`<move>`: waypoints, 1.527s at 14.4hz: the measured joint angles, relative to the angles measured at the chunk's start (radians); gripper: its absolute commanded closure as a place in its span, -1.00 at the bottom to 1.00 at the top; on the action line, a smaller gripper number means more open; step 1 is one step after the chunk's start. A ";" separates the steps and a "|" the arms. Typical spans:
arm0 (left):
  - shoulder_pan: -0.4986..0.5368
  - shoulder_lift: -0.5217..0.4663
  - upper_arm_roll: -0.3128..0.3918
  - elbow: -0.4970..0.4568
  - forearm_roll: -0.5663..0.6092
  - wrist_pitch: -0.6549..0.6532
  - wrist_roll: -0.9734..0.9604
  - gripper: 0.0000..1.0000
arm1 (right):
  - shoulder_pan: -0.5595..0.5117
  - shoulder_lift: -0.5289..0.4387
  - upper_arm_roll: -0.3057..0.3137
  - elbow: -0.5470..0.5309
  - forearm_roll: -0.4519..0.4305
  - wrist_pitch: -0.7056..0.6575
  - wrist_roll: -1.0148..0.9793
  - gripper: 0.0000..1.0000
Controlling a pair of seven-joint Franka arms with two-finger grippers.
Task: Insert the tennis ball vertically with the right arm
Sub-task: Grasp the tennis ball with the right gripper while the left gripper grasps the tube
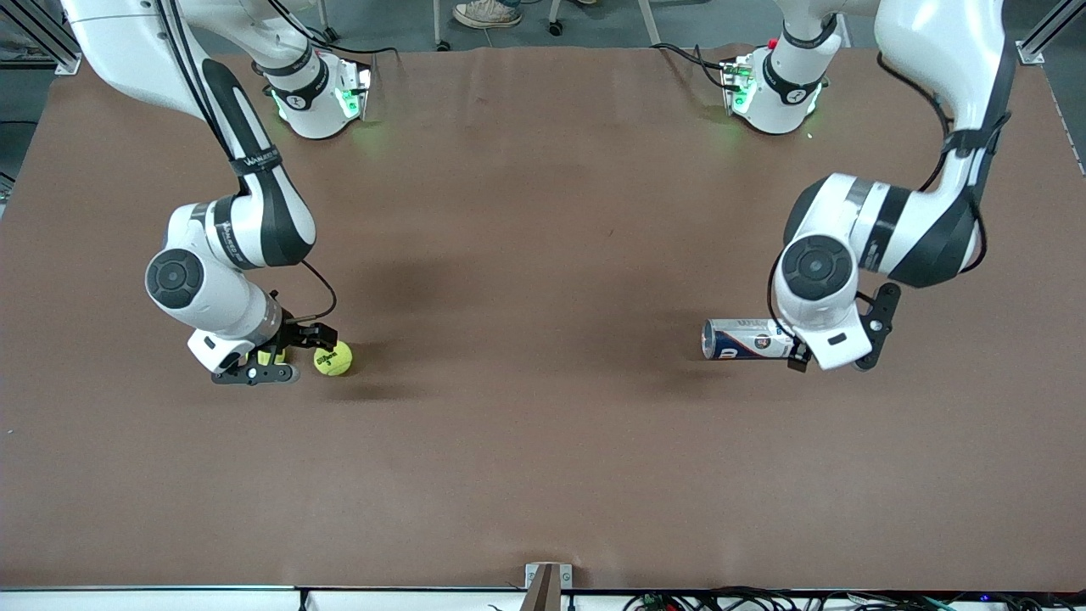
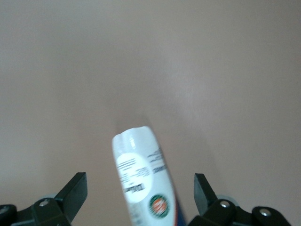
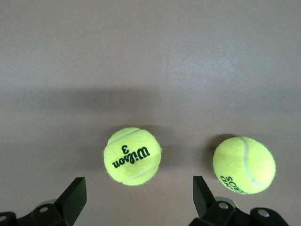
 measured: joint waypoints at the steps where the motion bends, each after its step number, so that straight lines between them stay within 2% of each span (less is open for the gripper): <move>1: -0.007 0.035 0.000 0.017 0.035 0.000 -0.065 -1.00 | 0.001 0.015 0.001 0.005 0.008 0.000 0.000 -1.00; 6: -0.053 0.149 -0.001 0.041 0.096 0.000 -0.237 -1.00 | 0.006 0.079 0.004 0.023 0.017 0.034 0.000 -1.00; 14: -0.102 0.222 -0.001 0.037 0.178 -0.004 -0.487 -1.00 | 0.006 0.120 0.004 0.055 0.017 0.041 0.000 -1.00; 15: -0.106 0.232 -0.001 0.033 0.195 -0.007 -0.507 -1.00 | 0.006 0.126 0.004 0.059 0.017 0.041 0.000 -1.00; 18: -0.113 0.240 -0.001 -0.007 0.232 -0.020 -0.541 -1.00 | 0.006 0.137 0.004 0.066 0.018 0.041 0.000 -0.84; 22: -0.118 0.244 -0.002 -0.059 0.260 -0.004 -0.591 -1.00 | 0.006 0.142 0.004 0.069 0.018 0.041 0.000 -0.82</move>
